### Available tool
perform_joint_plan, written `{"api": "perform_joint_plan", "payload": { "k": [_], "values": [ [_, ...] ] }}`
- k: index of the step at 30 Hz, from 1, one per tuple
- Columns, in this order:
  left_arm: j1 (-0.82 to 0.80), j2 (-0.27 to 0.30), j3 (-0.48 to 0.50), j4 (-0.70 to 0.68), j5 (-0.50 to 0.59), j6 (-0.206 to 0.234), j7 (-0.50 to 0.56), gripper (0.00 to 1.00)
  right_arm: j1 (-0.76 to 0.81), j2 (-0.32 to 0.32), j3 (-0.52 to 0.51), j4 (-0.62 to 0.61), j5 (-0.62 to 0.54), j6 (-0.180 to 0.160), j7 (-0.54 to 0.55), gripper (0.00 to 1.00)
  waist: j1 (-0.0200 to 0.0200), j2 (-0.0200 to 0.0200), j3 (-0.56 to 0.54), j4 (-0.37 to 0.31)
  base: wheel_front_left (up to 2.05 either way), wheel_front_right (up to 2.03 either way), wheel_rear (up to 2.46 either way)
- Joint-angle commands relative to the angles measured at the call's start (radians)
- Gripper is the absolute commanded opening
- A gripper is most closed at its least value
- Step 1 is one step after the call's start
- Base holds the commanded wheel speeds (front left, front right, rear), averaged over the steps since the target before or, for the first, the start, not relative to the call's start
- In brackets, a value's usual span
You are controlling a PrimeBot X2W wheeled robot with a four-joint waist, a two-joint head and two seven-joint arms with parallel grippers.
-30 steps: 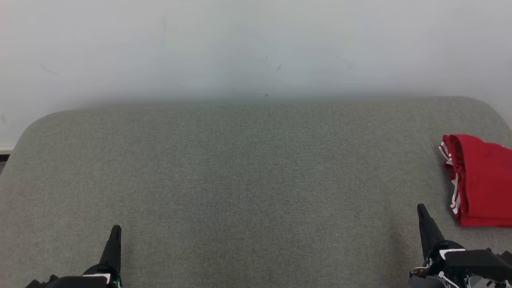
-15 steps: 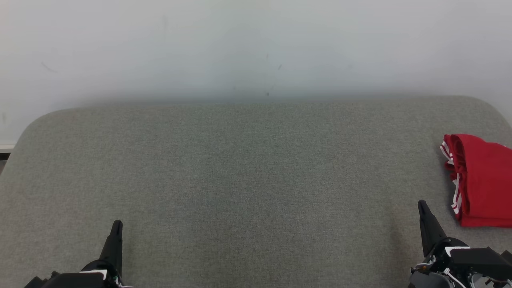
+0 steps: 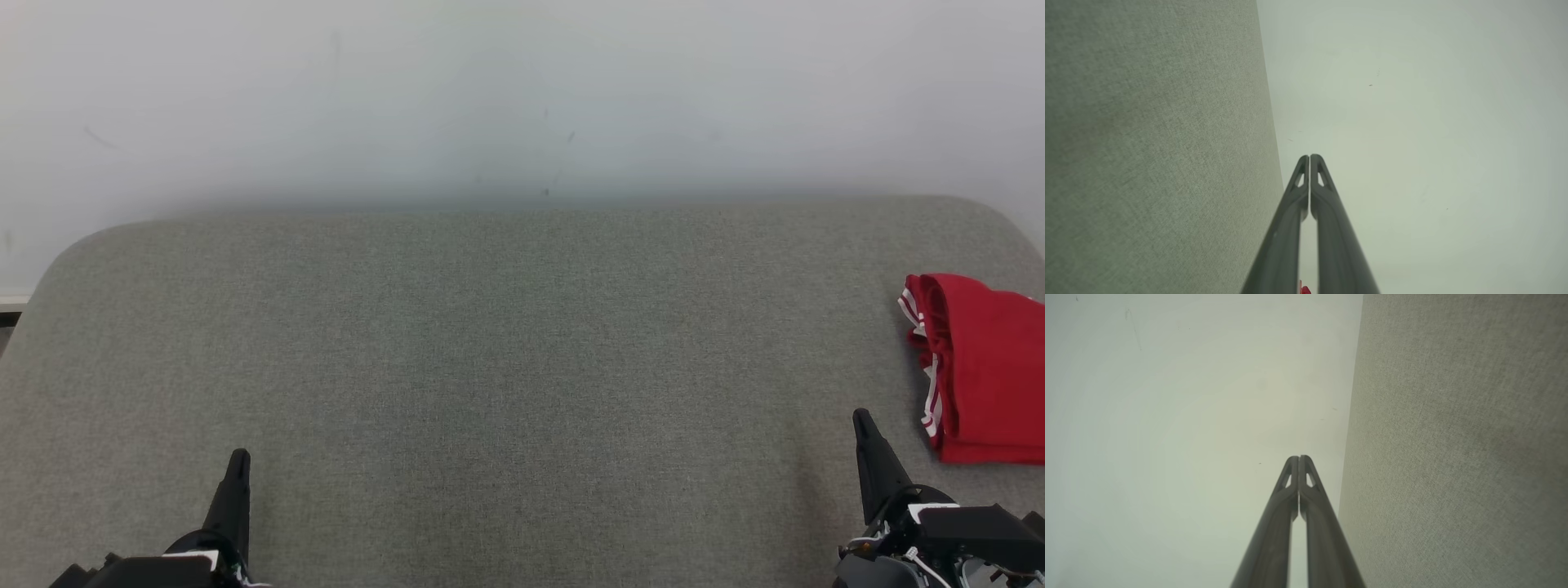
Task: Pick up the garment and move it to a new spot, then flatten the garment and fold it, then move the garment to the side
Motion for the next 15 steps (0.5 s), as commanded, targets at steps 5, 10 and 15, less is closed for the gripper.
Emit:
{"api": "perform_joint_plan", "payload": {
  "k": [5,10,15],
  "values": [
    [-0.009,0.004,0.001,-0.003,-0.005,-0.003,0.0,0.0,-0.005,0.002,-0.001,-0.001,0.001,0.001,0.003,0.0,0.0,-0.0001,0.0,0.0,0.0,0.0,0.0],
    [-0.009,0.004,0.001,-0.003,-0.005,-0.003,0.0,0.0,-0.005,0.002,-0.001,-0.001,0.001,0.001,0.003,0.0,0.0,-0.0001,0.0,0.0,0.0,0.0,0.0],
    [-0.009,0.004,0.001,-0.003,-0.005,-0.003,0.0,0.0,-0.005,0.001,-0.001,-0.001,0.001,0.001,0.003,0.0,0.0,-0.0001,0.0,0.0,0.0,0.0,0.0]
  ]
}}
